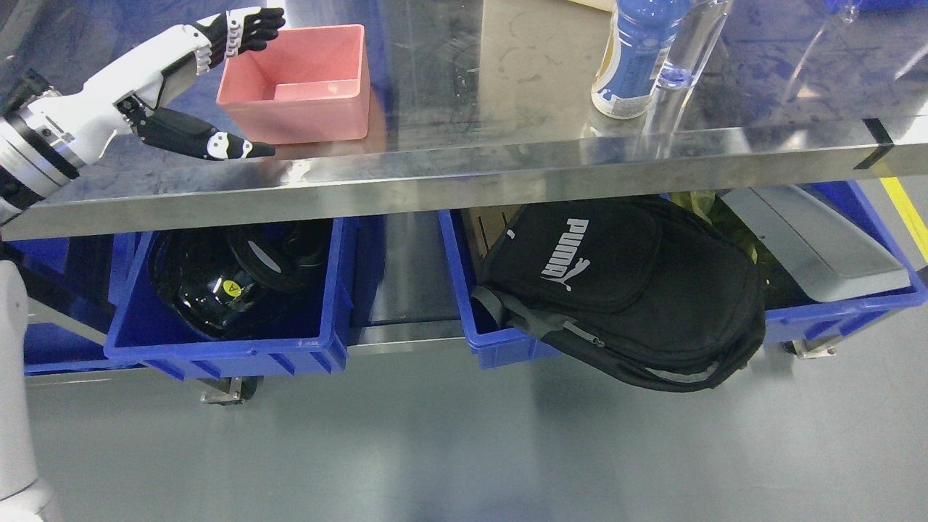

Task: Place storage box into left shelf container
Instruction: 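Reach the left hand toward the pink storage box on the table edge, then grasp the pink box rim with the left hand and tilt it up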

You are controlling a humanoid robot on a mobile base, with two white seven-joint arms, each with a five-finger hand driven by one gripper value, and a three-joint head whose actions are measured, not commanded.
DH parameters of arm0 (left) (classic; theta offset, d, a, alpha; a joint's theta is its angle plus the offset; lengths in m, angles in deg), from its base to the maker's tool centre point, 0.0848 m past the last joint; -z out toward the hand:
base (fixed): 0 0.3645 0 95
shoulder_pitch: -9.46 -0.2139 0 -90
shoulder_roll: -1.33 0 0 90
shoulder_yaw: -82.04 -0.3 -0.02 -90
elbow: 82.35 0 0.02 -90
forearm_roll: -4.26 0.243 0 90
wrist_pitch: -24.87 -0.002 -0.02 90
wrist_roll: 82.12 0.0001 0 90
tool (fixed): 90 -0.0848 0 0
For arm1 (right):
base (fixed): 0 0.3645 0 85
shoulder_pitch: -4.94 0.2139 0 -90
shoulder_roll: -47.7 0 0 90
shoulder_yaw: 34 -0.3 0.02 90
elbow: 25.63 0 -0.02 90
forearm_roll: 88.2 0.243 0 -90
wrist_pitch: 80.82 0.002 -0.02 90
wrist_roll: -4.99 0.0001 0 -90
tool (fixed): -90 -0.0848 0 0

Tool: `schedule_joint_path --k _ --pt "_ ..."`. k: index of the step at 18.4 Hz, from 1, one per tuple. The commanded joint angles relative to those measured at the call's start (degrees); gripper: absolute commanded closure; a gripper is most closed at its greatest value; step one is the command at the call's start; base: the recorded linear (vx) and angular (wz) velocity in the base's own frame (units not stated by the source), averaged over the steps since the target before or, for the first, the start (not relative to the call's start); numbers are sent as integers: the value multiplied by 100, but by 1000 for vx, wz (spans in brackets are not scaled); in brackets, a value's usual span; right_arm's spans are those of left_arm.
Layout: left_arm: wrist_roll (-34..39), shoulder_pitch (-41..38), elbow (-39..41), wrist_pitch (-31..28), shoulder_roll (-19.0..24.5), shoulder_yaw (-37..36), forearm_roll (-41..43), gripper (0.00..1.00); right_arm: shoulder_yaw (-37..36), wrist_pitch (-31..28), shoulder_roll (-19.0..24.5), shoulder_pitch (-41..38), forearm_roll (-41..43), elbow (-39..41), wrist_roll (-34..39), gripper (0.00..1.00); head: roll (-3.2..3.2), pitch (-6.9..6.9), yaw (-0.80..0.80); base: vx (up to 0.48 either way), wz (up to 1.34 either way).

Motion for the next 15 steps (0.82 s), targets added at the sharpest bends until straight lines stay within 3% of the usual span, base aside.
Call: schedule_joint_path --k 1,4,10,15 --pt "-159 391 -648 -20 576 -1296 144 6 1 13 -100 26 123 100 -38 0 0 0 0 0 0" --pt "-571 637 -911 -19 496 -1305 609 6 1 21 -100 17 123 100 -29 0 0 0 0 0 0" --pt "-634 1033 -1369 -28 242 -1516 1093 8 1 13 -100 26 123 100 -29 0 0 0 0 0 0" --pt "-713 1218 -1685 -20 -110 -1587 1129 22 1 22 -100 26 123 100 -29 0 0 0 0 -7 67"
